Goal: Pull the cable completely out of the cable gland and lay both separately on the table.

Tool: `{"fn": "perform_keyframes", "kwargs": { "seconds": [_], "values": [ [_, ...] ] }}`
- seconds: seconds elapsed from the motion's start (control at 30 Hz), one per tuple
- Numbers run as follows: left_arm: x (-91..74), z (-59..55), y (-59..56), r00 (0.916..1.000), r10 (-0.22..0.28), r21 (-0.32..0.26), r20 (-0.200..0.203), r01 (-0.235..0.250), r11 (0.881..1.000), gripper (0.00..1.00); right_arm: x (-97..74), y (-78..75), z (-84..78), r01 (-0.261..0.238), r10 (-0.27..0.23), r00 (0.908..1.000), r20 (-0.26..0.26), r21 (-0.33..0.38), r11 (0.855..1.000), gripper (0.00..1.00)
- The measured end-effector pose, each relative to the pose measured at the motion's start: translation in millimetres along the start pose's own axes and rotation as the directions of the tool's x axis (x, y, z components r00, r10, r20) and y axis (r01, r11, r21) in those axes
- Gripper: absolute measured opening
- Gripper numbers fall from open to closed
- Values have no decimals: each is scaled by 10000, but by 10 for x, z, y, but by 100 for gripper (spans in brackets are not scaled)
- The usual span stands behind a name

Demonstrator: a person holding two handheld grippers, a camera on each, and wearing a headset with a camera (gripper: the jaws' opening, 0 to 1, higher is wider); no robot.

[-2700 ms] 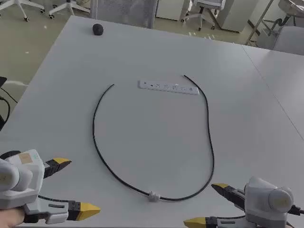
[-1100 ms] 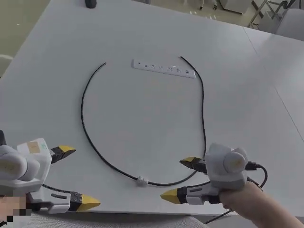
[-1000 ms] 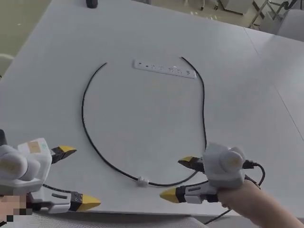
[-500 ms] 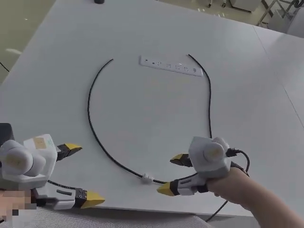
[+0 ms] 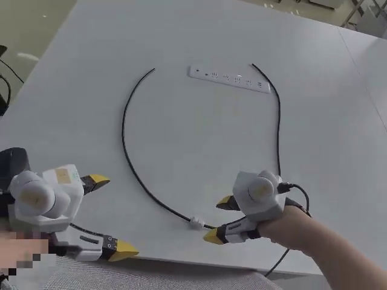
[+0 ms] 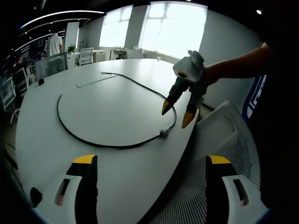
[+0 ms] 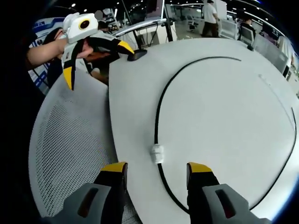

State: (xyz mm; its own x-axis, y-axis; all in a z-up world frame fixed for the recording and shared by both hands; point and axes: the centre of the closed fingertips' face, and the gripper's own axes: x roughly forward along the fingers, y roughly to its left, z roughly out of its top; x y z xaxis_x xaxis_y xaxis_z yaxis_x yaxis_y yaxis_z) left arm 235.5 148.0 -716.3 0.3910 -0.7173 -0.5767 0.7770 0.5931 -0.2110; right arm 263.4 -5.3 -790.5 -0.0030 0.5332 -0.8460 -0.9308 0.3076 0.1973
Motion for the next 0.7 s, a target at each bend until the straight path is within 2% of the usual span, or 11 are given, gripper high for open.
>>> {"fn": "perform_keyframes", "kwargs": {
  "seconds": [0.1,0.37,0.7],
  "values": [
    [-9,7,26,9999,91,-44,51,-91,9999,98,54,-27,26,-53,53,10000,-66,29,10000,49],
    [8,-79,80,9995,167,-135,-256,-170,9998,98,207,-52,10,-296,275,9978,-609,-335,9990,35],
    [22,-42,87,9998,72,-121,-207,-75,9999,96,300,-46,-37,-687,624,9923,-1069,-561,9961,21]
  ]
}}
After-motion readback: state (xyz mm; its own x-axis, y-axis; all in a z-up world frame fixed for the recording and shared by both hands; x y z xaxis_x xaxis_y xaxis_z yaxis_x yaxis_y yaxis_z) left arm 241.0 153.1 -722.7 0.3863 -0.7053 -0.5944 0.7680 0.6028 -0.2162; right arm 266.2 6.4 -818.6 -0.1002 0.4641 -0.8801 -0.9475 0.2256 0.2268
